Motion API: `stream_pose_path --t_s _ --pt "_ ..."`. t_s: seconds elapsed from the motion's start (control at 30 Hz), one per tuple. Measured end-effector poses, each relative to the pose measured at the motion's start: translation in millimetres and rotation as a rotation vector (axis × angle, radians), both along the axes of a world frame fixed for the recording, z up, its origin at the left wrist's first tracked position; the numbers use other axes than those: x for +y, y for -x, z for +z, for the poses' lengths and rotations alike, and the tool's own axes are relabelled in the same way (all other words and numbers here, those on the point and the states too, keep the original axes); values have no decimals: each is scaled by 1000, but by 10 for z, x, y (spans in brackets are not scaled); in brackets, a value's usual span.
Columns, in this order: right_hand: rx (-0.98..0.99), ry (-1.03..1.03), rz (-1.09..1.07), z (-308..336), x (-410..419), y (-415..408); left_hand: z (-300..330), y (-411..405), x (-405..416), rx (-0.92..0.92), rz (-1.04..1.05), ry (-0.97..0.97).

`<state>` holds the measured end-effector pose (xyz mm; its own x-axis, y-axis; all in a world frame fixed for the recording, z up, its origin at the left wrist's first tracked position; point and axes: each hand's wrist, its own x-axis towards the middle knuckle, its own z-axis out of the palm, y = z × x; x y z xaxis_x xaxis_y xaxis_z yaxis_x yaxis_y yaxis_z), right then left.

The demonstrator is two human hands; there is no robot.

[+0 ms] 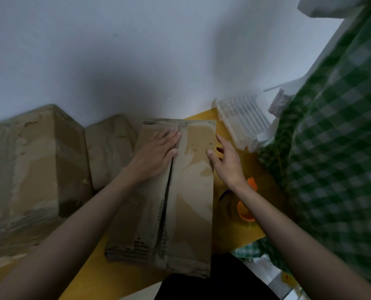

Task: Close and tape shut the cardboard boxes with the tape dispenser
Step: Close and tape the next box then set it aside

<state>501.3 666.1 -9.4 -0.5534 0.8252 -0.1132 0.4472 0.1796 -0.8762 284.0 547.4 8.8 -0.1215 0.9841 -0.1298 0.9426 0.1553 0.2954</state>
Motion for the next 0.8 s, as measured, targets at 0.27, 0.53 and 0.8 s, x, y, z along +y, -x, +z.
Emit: stream_pose_path --t_s 0.27,0.53,0.8 --pt "-109 37 48 -38 -365 -195 60 -434 -822 22 -29 111" --pt "-138 20 12 10 -432 -49 52 -516 -976 32 13 167" --pt "-72 31 72 284 115 202 74 -430 -373 39 128 237"
